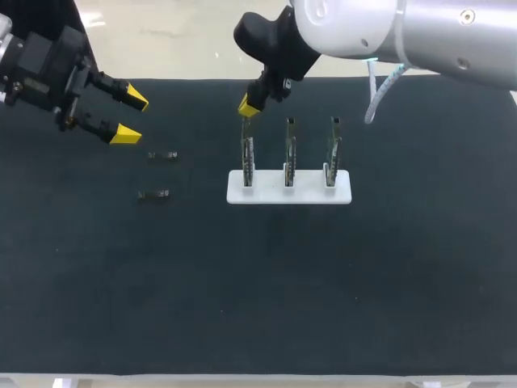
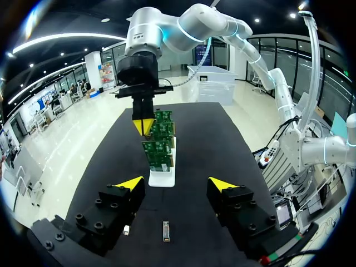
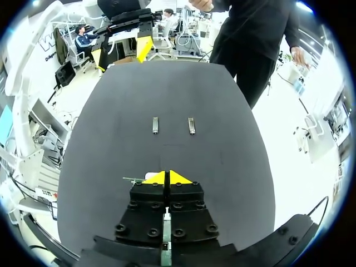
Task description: Pick up the optical module with the left hand, and insert it into the network port with the right hand.
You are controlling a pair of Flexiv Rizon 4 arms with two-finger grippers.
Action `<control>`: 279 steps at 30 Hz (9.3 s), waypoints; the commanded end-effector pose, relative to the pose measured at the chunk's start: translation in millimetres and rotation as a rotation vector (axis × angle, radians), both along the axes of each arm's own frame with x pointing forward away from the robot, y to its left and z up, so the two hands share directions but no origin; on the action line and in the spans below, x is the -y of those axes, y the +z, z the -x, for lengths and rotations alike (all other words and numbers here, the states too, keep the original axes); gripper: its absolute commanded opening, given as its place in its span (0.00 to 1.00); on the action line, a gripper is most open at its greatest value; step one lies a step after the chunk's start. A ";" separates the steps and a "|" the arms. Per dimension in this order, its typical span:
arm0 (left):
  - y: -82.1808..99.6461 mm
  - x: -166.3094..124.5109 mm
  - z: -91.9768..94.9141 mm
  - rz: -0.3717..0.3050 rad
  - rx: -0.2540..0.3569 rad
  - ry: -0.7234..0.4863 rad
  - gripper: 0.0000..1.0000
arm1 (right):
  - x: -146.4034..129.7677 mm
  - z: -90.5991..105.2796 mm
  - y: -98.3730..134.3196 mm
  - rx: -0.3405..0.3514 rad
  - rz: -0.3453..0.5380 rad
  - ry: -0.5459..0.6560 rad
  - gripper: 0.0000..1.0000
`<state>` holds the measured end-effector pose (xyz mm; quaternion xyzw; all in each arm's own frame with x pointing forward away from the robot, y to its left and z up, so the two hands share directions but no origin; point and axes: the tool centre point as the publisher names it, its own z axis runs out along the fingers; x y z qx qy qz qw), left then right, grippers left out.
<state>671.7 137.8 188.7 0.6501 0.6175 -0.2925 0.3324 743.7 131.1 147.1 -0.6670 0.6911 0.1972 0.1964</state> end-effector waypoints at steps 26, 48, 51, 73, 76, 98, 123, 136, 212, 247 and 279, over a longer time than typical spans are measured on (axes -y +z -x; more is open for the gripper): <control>0.2 0.4 -0.6 -0.003 -0.002 0.000 1.00 | -3.4 8.1 -7.4 0.006 -0.009 -0.022 0.00; 0.2 0.4 -0.6 -0.003 -0.002 0.000 1.00 | 67.3 6.7 34.6 0.014 -0.156 -0.056 0.00; 0.2 0.4 -0.6 -0.003 -0.002 0.000 1.00 | 86.1 8.3 37.4 0.014 -0.168 -0.055 0.00; 0.2 0.4 -0.6 -0.003 -0.002 0.000 1.00 | 188.4 7.4 54.9 0.059 -0.193 -0.030 0.50; 0.2 0.4 -0.6 -0.003 -0.002 0.000 1.00 | 188.4 7.4 54.9 0.059 -0.193 -0.030 1.00; 0.2 0.4 -0.6 -0.003 -0.002 0.000 1.00 | 188.4 7.4 54.9 0.059 -0.193 -0.030 1.00; -63.8 -58.4 -44.4 -0.498 -0.030 0.093 1.00 | 188.4 7.4 54.9 0.059 -0.193 -0.030 1.00; -122.0 -56.1 -44.5 -0.737 -0.076 0.073 1.00 | 188.4 7.4 54.9 0.059 -0.193 -0.030 1.00; -203.9 -47.6 -44.7 -0.823 -0.074 0.171 0.56 | 188.4 7.4 54.9 0.059 -0.193 -0.030 1.00; -72.9 -32.5 -34.0 -0.402 -0.074 -0.010 0.00 | 188.4 7.4 54.9 0.059 -0.193 -0.030 1.00; -8.4 -8.3 -32.9 0.009 -0.038 -0.076 0.00 | 188.4 7.4 54.9 0.059 -0.193 -0.030 1.00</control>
